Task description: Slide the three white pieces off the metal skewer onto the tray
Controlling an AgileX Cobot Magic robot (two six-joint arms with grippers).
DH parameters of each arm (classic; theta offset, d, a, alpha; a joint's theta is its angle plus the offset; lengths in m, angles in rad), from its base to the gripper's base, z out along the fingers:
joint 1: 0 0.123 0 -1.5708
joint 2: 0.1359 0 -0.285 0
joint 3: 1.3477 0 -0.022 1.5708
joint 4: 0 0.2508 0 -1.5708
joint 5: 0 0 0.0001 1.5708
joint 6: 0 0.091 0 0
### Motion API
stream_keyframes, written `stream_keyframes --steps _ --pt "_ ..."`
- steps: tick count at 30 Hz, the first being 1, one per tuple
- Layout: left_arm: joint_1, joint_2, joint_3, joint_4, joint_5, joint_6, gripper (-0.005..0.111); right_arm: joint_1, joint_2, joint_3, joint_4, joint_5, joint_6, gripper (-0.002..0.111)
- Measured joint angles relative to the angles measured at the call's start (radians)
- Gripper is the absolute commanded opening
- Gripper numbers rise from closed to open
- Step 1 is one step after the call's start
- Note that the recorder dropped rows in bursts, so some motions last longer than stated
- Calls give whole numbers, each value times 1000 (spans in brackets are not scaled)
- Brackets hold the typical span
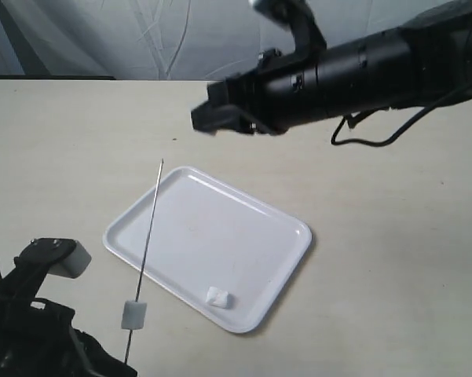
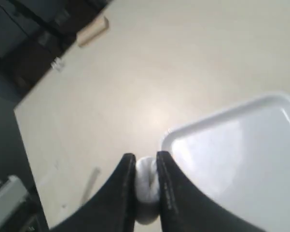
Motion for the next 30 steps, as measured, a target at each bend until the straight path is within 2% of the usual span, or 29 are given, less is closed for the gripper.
stream_keyframes --steps 4,8,11,16,21,30 --pt "0 0 -54 93 43 -43 0 29 54 74 -119 -37 52 13" --pt "0 0 -110 221 78 -143 0 39 116 132 -135 -46 61 13" --pt "0 6 -133 271 83 -185 0 41 154 146 -133 -46 61 19" --pt "0 54 -156 288 61 -198 0 41 176 146 -84 -45 51 38" --pt "0 120 -163 290 -12 -203 0 41 176 146 -21 -17 18 38" --pt "0 146 -213 273 -44 -200 0 41 176 146 100 231 -148 38"
